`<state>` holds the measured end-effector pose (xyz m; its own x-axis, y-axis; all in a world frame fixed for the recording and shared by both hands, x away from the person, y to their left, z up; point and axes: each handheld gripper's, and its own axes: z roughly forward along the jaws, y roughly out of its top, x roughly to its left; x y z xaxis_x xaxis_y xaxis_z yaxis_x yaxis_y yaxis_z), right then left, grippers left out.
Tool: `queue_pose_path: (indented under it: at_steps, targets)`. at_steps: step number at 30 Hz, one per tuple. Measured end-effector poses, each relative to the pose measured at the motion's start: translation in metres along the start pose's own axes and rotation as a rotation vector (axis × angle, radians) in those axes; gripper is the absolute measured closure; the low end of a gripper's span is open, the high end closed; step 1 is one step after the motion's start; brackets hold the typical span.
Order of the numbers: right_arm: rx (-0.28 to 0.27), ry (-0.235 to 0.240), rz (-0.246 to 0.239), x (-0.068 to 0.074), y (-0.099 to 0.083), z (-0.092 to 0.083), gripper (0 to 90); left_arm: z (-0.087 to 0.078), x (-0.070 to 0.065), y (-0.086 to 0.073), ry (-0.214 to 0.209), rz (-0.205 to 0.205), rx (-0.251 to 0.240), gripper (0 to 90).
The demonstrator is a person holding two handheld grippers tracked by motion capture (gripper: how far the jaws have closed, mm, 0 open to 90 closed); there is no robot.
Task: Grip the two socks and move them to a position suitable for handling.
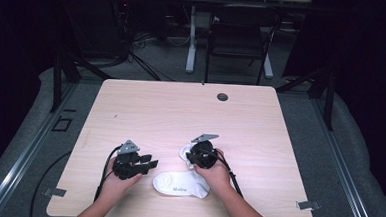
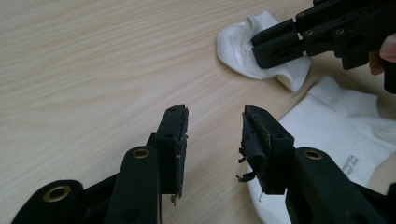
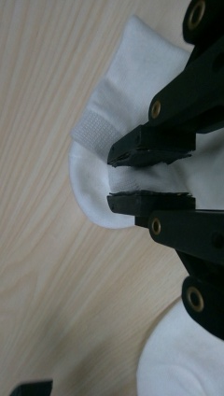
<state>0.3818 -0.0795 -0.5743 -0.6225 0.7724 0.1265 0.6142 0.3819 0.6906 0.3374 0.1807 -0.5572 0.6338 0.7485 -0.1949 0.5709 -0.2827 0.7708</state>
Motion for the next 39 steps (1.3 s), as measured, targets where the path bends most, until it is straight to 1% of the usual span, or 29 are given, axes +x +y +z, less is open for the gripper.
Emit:
queue_pose_path:
  at_steps: [1,2,3,4,6,8,12,13,14,15,16,18,19,22,23,24,26,28,30,33,35,37,39]
  targets:
    - [0.002,0.014,-0.016,0.002,0.001,0.002,75.6,0.002,0.0,0.002,0.007,0.006,-0.003,61.2]
    - [-0.001,0.015,-0.024,0.005,0.002,0.004,75.5,0.005,0.001,0.005,0.005,0.002,0.002,61.7]
    - [0.008,0.012,-0.039,0.007,0.004,0.003,75.0,0.008,0.001,0.008,0.005,0.002,-0.001,61.7]
    - [-0.002,0.014,-0.04,0.009,0.005,0.003,74.6,0.012,0.001,0.01,0.008,0.002,-0.006,62.2]
    - [-0.021,0.022,-0.053,0.012,0.007,-0.002,71.8,0.019,0.0,0.015,0.02,0.013,0.002,62.9]
    - [-0.041,0.04,-0.05,0.015,0.008,-0.008,68.5,0.025,0.0,0.019,0.017,0.025,0.013,63.1]
    - [-0.027,0.045,-0.09,0.024,0.006,-0.013,61.7,0.035,0.0,0.022,0.021,0.012,0.011,62.8]
    - [-0.015,0.04,-0.107,0.026,0.005,-0.012,60.8,0.036,0.001,0.022,0.02,0.009,0.017,62.8]
    - [-0.007,0.02,-0.129,0.029,0.004,-0.011,60.2,0.037,0.001,0.022,0.023,0.01,0.019,62.8]
    - [0.002,-0.004,-0.163,0.031,0.002,-0.009,60.1,0.038,0.001,0.022,0.025,0.007,0.02,62.8]
    - [0.014,-0.024,-0.182,0.033,0.001,-0.008,60.1,0.038,0.001,0.022,0.026,0.008,0.021,62.7]
    - [0.016,-0.048,-0.197,0.034,-0.003,-0.004,62.9,0.038,0.002,0.022,0.026,0.005,0.022,62.5]
    - [0.031,-0.053,-0.189,0.034,-0.004,-0.004,65.2,0.038,0.002,0.022,0.028,0.007,0.018,62.4]
    - [0.036,-0.066,-0.184,0.032,-0.007,-0.003,77.2,0.038,0.003,0.023,0.024,-0.009,0.009,62.3]
    - [0.038,-0.066,-0.173,0.031,-0.006,-0.004,82.3,0.037,0.003,0.023,0.024,-0.008,0.009,62.3]
    - [0.037,-0.057,-0.154,0.03,-0.006,-0.005,84.1,0.038,0.003,0.023,0.024,-0.01,0.006,62.3]
    - [0.019,-0.018,-0.108,0.028,-0.005,-0.007,85.1,0.039,0.003,0.022,0.026,-0.015,0.002,62.2]
    - [-0.006,-0.002,-0.084,0.026,-0.004,-0.011,85.4,0.04,0.003,0.022,0.021,-0.019,0.007,62.2]
    - [-0.029,0.002,-0.066,0.026,-0.003,-0.015,85.4,0.043,0.002,0.022,0.016,-0.026,0.009,62.2]
    - [-0.059,0.019,-0.034,0.025,0.0,-0.023,85.4,0.049,-0.002,0.024,0.004,-0.02,0.022,62.6]
    - [-0.079,0.032,-0.023,0.023,0.001,-0.028,85.4,0.054,-0.006,0.025,-0.005,-0.018,0.028,62.7]
    - [-0.087,0.037,0.001,0.022,0.002,-0.031,85.4,0.06,-0.01,0.027,-0.009,-0.012,0.035,62.7]
    - [-0.09,0.039,-0.003,0.021,0.002,-0.033,85.4,0.065,-0.012,0.028,-0.001,0.006,0.045,62.9]
